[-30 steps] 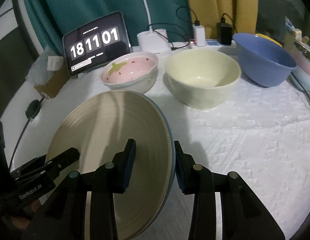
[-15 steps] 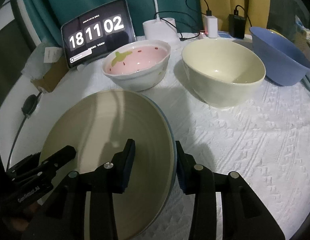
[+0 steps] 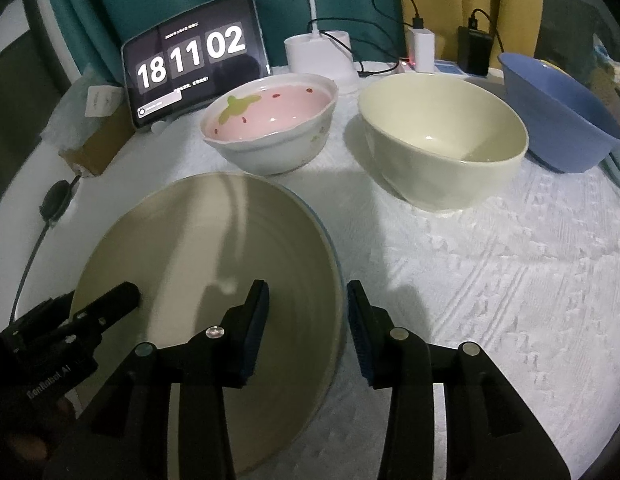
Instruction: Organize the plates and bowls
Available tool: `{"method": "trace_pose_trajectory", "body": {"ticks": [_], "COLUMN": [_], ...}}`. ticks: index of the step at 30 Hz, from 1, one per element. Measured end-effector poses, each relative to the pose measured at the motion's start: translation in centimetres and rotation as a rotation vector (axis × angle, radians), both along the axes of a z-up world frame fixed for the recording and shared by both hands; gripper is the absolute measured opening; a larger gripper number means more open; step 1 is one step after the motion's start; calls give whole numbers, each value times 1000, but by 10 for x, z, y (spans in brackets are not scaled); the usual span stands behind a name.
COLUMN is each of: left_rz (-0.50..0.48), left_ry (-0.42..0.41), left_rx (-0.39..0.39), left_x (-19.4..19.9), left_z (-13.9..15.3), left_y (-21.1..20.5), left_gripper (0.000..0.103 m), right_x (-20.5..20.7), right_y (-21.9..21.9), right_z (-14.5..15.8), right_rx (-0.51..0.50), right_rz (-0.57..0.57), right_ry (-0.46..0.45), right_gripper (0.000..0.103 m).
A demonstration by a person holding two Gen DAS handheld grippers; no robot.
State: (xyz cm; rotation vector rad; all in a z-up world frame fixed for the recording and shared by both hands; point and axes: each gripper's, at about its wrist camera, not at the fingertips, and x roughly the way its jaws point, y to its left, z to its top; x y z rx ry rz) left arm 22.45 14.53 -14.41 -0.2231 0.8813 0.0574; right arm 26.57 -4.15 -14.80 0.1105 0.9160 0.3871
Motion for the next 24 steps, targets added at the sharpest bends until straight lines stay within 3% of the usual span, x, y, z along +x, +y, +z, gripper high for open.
{"method": "trace_pose_trajectory", "body": {"ticks": [11, 24], "left_rz": [43, -25], "left_ry": [-59, -138], "left_rx": [51, 83], "left_x": [-12, -13], "left_z": [16, 44], "left_y": [-3, -47], "left_gripper": [58, 58], "right_x": [-9, -21], "right_y": [-21, -50], "right_z": [6, 18], "right_rx": [10, 56], "right_rz": [-24, -8], "right_ry": [-20, -52], "right_gripper": [42, 48]}}
